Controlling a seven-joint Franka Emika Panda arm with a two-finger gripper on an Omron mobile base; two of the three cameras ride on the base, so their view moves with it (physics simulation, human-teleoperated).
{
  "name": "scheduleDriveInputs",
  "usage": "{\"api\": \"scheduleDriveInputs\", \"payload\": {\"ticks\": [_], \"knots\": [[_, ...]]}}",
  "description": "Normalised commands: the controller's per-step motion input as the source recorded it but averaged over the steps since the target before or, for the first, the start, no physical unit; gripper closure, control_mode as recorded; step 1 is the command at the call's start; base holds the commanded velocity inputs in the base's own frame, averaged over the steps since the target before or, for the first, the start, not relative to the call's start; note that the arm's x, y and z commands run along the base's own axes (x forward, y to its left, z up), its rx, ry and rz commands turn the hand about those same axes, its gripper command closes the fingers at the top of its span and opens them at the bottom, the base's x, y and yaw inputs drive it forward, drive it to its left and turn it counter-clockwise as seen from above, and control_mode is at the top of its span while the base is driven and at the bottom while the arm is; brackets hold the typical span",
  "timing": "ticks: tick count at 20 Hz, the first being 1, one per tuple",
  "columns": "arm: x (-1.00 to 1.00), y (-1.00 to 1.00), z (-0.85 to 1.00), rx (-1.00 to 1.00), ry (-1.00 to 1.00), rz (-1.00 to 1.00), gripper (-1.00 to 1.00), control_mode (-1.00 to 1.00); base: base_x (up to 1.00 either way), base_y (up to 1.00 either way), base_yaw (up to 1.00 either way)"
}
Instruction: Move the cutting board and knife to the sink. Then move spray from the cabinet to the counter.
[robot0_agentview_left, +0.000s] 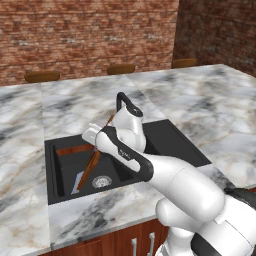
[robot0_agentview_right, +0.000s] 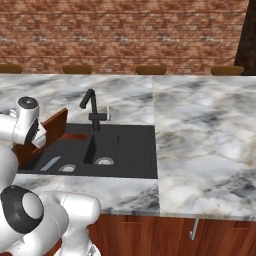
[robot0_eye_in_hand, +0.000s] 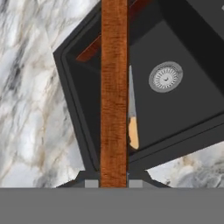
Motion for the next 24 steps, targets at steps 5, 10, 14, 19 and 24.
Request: {"api": "scheduleDriveInputs", "payload": {"ticks": [5, 10, 14, 19, 24], "knots": [[0.01, 0.18, -0.33, 0.01, 0.01, -0.06, 1.0, -1.0, 0.0, 0.0, 0.0], [0.0, 0.05, -0.34, 0.13, 0.0, -0.17, 1.0, -1.0, 0.0, 0.0, 0.0], [-0.08, -0.01, -0.52, 0.22, 0.0, -0.19, 1.0, -1.0, 0.0, 0.0, 0.0], [0.03, 0.0, -0.42, 0.03, 0.0, -0.05, 1.0, -1.0, 0.0, 0.0, 0.0], [-0.02, 0.0, -0.91, 0.01, 0.03, 0.0, 1.0, -1.0, 0.0, 0.0, 0.0]]}}
